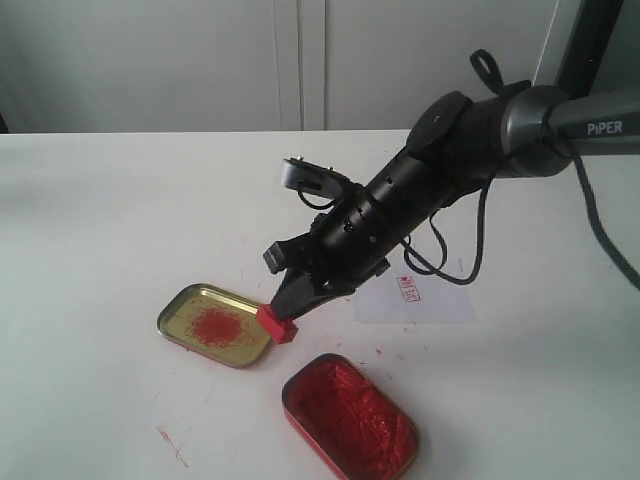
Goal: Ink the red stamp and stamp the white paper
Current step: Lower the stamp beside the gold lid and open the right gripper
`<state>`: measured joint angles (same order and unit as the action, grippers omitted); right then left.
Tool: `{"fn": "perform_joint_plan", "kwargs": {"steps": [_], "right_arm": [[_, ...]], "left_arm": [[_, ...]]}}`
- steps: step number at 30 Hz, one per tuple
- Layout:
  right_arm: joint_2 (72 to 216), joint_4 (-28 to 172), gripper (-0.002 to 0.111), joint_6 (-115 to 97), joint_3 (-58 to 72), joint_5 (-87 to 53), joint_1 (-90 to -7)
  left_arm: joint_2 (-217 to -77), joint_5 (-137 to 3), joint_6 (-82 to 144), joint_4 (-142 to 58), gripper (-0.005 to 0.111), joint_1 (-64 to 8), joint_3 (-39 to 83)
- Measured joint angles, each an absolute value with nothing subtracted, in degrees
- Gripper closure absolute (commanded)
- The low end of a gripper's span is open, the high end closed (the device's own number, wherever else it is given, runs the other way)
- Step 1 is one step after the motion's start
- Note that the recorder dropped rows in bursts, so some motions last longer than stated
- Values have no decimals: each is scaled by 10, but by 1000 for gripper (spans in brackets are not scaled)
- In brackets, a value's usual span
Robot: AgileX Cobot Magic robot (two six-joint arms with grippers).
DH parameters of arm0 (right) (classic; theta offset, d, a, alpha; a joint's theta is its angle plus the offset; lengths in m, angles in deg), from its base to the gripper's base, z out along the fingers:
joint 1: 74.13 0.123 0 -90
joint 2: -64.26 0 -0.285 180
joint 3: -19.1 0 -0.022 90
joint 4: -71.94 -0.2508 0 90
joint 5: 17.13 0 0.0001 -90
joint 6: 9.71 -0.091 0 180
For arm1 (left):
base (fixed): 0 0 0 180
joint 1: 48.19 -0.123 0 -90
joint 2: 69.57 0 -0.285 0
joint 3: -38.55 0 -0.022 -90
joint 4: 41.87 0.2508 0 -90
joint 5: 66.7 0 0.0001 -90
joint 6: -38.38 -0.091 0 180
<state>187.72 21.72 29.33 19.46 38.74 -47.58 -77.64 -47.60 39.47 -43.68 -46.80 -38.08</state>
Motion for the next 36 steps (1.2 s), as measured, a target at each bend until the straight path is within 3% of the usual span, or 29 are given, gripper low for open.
{"fn": "perform_joint_plan", "kwargs": {"steps": [17, 32, 36], "right_arm": [[1877, 205, 108, 300, 167, 375, -365], [1918, 180, 108, 314, 155, 326, -359], [1918, 180, 97, 314, 155, 326, -359]], "left_arm": [[-776, -476, 395, -437, 107, -468, -381], [-776, -476, 395, -437, 107, -468, -381], [-776, -476, 395, -437, 107, -468, -381]]}}
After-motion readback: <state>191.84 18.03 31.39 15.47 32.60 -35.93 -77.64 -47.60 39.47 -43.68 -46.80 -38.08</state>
